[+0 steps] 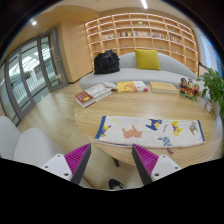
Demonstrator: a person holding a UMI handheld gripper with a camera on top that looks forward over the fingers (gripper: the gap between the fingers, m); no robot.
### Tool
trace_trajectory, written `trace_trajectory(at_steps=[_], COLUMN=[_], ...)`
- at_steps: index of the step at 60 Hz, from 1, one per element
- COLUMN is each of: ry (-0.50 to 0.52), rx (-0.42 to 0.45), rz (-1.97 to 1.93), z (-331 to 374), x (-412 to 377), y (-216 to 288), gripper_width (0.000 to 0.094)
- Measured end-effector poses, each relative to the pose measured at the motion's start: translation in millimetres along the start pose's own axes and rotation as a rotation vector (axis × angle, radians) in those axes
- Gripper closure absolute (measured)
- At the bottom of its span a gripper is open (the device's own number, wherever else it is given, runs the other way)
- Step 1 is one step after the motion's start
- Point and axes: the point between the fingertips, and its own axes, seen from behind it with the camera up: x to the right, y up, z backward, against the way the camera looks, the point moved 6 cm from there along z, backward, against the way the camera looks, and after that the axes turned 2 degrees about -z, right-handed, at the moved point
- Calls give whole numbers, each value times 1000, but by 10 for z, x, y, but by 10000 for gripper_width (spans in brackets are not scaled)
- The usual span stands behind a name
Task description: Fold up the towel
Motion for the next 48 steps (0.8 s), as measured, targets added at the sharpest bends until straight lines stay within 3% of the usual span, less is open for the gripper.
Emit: trace_trajectory(at_steps=[21, 28, 35, 42, 48], ry=[-122, -179, -187, -169, -78], rx=[-33, 20, 50, 55, 48], rz=[-4, 65, 106, 75, -4], z=[-1515, -1631, -1668, -1659, -1588], x=[-247, -202, -165, -147, -263], y=[200, 255, 271, 297, 379], gripper_width=[98, 410, 875, 907, 908])
